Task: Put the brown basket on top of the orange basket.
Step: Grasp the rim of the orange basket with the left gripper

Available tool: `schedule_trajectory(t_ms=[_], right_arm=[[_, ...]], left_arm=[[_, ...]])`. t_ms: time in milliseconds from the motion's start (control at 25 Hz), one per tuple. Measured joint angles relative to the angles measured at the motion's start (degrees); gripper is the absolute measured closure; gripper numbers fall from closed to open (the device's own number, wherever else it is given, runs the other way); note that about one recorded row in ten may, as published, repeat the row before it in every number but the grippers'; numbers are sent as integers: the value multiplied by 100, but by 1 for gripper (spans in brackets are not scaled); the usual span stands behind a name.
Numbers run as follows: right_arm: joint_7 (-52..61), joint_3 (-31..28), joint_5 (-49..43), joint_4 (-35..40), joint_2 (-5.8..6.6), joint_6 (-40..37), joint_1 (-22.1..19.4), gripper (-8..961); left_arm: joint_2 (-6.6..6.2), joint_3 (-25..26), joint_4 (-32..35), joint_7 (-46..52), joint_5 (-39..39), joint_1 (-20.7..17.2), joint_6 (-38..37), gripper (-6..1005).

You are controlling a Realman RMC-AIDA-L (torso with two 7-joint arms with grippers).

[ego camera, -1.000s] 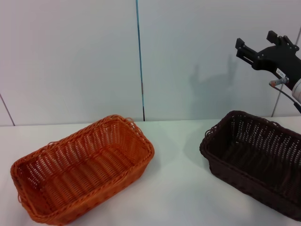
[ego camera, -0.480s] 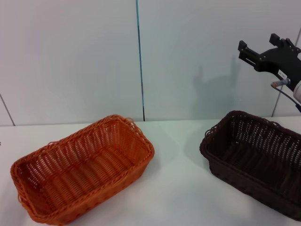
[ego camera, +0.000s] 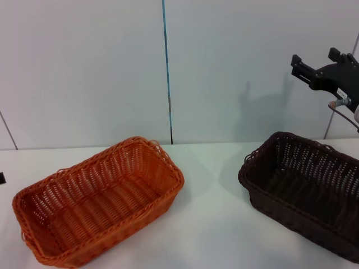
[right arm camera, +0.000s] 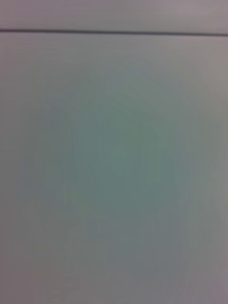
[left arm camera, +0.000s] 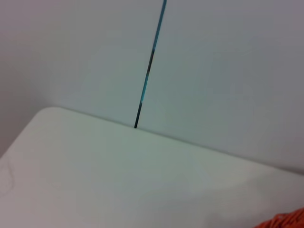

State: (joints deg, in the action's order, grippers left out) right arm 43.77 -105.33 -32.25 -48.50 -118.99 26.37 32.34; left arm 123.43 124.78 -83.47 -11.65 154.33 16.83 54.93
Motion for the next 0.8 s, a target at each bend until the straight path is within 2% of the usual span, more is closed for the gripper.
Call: schedule_trajectory(t_ms=[80, 200, 520, 800], right_arm=[[0, -21, 0, 0, 5, -112, 16, 27], [0, -35, 0, 0, 6, -142, 24, 28], [6, -60, 0, 0, 10, -365, 53, 28], [9, -57, -10, -1, 17, -491, 74, 27]], left_arm=[[-45, 59, 9, 101, 287, 223, 309, 148], [-207, 71, 203, 291, 590, 578, 782, 148], [-379, 135, 839, 325, 625, 946, 967, 151], [-498, 158, 1100, 385, 629, 1141, 1273, 153]])
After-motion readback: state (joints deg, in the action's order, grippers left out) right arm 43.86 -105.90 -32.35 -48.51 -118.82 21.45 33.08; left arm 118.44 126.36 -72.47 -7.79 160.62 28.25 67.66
